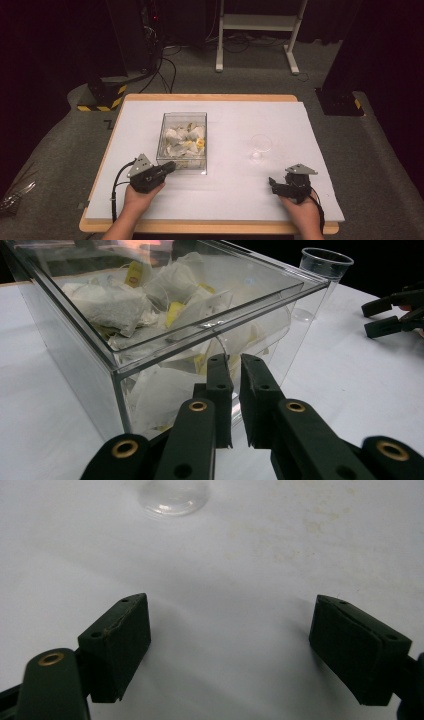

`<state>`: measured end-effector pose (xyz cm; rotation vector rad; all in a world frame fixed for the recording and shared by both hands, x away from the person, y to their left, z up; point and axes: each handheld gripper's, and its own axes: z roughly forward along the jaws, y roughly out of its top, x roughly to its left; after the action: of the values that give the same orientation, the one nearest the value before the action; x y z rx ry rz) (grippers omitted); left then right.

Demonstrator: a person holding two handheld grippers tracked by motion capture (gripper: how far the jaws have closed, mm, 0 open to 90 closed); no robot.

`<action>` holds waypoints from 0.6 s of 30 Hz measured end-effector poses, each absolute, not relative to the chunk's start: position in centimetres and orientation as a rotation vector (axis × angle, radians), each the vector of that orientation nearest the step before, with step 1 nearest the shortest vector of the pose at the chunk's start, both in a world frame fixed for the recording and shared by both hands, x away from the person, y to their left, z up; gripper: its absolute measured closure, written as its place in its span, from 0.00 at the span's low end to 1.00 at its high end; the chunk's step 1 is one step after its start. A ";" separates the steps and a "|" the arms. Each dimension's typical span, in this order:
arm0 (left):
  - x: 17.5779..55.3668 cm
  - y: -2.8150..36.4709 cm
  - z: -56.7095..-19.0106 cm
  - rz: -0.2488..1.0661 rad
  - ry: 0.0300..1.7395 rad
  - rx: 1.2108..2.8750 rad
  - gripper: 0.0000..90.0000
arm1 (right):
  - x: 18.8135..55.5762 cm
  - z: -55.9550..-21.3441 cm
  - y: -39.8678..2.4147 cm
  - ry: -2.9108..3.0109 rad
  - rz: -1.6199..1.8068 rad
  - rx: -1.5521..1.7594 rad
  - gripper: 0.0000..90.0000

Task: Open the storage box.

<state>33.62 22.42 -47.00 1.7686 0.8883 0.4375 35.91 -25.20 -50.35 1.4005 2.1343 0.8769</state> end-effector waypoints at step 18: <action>33.7 21.9 -47.2 0.409 0.892 1.736 0.84 | 35.9 -50.3 -25.2 2.134 0.878 1.400 0.19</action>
<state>33.71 21.93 -47.20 1.7358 0.8921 0.4090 35.91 -25.20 -50.35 1.4004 2.1343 0.8776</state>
